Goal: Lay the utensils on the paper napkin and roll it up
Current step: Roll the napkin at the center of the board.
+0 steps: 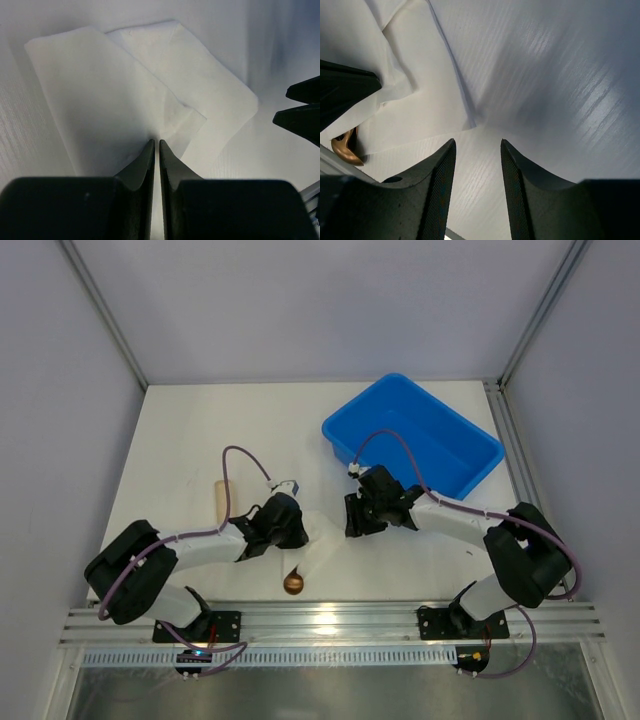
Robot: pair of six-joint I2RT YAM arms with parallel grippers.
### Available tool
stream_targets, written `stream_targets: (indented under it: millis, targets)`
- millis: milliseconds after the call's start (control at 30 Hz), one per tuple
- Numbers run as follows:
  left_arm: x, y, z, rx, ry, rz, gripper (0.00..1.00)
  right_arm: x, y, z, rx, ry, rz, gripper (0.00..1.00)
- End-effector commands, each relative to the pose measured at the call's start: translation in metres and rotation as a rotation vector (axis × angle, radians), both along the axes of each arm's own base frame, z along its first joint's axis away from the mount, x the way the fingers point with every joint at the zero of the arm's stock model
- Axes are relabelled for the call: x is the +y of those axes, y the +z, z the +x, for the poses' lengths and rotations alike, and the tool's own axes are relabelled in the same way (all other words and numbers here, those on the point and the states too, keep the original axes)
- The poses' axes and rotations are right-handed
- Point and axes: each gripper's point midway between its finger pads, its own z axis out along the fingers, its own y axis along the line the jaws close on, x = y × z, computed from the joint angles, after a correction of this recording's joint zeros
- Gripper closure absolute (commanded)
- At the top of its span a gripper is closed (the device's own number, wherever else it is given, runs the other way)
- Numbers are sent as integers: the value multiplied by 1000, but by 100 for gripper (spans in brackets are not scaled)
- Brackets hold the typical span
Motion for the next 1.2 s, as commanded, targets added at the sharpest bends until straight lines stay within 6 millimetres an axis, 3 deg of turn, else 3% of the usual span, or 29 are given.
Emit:
stream_targets:
  millis: [0,600,1167]
  targets:
    - [1,-2,-2,17,-3,7,92,11,6,3,-19,1,67,55]
    - [0,0,-2,15,-4,-3,92,28,-17,9,17,0,91,55]
    - [1,0,-3,15,-1,-9,92,54,8,12,-2,40,178,89]
